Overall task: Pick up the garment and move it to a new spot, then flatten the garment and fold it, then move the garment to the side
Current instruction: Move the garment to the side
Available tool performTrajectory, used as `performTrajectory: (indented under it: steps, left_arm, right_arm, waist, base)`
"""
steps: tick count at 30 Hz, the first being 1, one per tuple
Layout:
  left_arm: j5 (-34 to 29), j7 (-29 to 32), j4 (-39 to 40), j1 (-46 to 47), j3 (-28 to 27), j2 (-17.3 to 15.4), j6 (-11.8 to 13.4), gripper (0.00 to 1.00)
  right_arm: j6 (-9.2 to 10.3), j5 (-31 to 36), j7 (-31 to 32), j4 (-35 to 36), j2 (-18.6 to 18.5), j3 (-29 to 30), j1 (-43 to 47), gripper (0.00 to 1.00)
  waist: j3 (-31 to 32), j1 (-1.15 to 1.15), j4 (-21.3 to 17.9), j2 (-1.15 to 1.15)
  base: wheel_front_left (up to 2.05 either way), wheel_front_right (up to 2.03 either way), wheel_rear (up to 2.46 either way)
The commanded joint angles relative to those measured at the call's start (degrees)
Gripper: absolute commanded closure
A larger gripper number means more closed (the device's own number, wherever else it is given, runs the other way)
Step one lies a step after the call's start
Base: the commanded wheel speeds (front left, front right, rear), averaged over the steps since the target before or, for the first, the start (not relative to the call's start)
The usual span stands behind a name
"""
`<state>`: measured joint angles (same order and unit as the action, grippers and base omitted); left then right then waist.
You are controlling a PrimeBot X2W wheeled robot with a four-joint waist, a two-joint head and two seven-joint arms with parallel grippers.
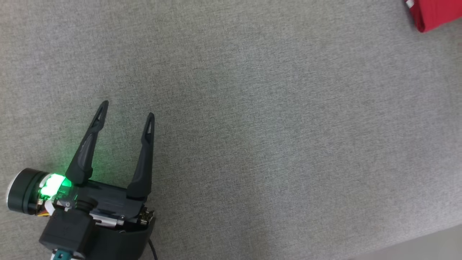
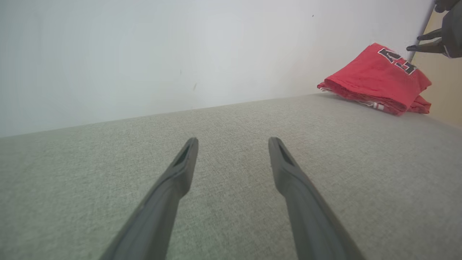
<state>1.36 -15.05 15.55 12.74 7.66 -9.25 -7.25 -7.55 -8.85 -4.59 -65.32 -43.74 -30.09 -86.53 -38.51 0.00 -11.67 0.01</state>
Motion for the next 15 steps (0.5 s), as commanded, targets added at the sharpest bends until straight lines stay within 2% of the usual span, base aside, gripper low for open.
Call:
performTrajectory:
  steps: [1,7,15]
  left_arm:
    - [-0.1,-0.2,-0.5,-0.7,-0.2,0.1,0.2,0.00]
    - [1.3,-0.2,-2.0,-1.8,-1.6,1.0,0.6,0.00]
    - [3.2,-0.2,-7.1,-4.8,-5.3,3.2,0.9,0.00]
  right_arm:
    - [0.17,1.0,-0.4,0.2,0.3,0.7,0.7,0.00]
    - [0.17,3.7,-1.8,1.5,1.2,4.6,3.2,0.00]
    - [0.17,3.4,-7.8,9.8,5.5,9.5,8.9,0.00]
  waist:
    - [0.6,0.00,-0.1,-0.01]
    - [4.0,0.00,-0.6,-0.01]
    - [12.8,0.00,0.3,-0.01]
  base:
    - [0.00,0.00,0.00]
    - [0.00,0.00,0.00]
    - [0.00,0.00,0.00]
